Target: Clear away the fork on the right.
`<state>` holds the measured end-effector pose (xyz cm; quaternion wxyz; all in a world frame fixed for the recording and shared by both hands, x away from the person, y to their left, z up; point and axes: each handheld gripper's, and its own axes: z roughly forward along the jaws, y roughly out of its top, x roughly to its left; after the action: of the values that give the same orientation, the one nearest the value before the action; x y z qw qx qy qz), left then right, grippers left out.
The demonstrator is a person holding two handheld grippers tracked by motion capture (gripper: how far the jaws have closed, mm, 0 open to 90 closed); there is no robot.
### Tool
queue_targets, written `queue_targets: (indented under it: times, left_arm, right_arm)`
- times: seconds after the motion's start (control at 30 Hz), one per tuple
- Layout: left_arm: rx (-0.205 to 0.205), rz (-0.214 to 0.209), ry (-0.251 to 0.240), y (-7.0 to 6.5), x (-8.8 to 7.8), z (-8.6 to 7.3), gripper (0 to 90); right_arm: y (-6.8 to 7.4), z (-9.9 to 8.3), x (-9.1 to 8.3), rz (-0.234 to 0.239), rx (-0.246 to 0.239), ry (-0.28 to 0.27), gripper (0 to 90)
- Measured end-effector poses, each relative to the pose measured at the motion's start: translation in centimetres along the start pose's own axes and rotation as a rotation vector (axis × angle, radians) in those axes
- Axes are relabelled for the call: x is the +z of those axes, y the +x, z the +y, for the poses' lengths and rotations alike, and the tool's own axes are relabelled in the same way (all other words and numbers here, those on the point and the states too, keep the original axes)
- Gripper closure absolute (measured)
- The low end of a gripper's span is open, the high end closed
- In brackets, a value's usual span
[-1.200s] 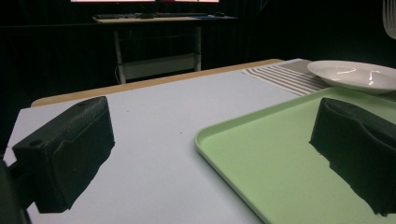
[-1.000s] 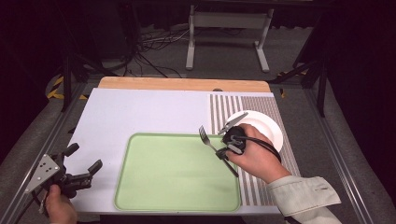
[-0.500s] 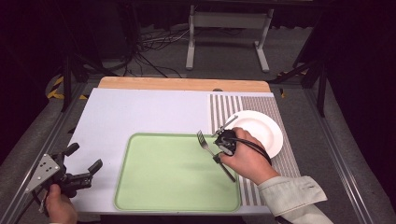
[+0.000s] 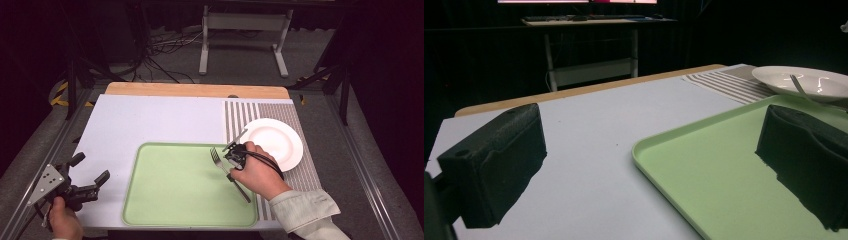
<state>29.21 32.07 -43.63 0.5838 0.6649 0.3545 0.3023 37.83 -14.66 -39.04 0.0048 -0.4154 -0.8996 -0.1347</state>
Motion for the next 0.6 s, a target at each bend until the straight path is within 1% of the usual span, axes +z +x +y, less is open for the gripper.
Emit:
queue_targets:
  times: [0.13, 0.23, 0.33, 0.37, 0.4, 0.47, 0.6]
  left_arm:
    - [0.000, 0.002, -0.002, 0.0, -0.1, 0.0, 0.3]
    - [0.002, 0.000, 0.003, 0.0, 0.0, 0.0, 0.3]
    - [0.001, 0.000, 0.001, 0.0, 0.0, 0.0, 0.3]
    - [0.001, 0.000, 0.001, 0.0, 0.0, 0.0, 0.3]
    - [0.001, 0.000, 0.001, 0.0, 0.0, 0.0, 0.3]
    - [0.001, 0.001, 0.001, 0.0, 0.0, 0.0, 0.3]
    - [0.000, 0.002, 0.001, 0.0, 0.0, 0.0, 0.3]
  right_arm:
    - [0.0, -0.1, 0.4, 0.009, 0.030, 0.022, 85.0]
    - [-0.1, -0.1, 0.8, 0.008, 0.064, 0.051, 85.0]
    - [-0.2, -0.2, 1.0, 0.016, 0.075, 0.070, 85.0]
    - [-0.2, -0.2, 1.1, 0.018, 0.088, 0.075, 85.0]
    - [-0.2, -0.2, 1.2, 0.020, 0.083, 0.082, 85.0]
    - [-0.2, -0.3, 1.4, 0.021, 0.098, 0.087, 85.0]
    - [-0.2, -0.3, 1.8, 0.033, 0.105, 0.107, 84.9]
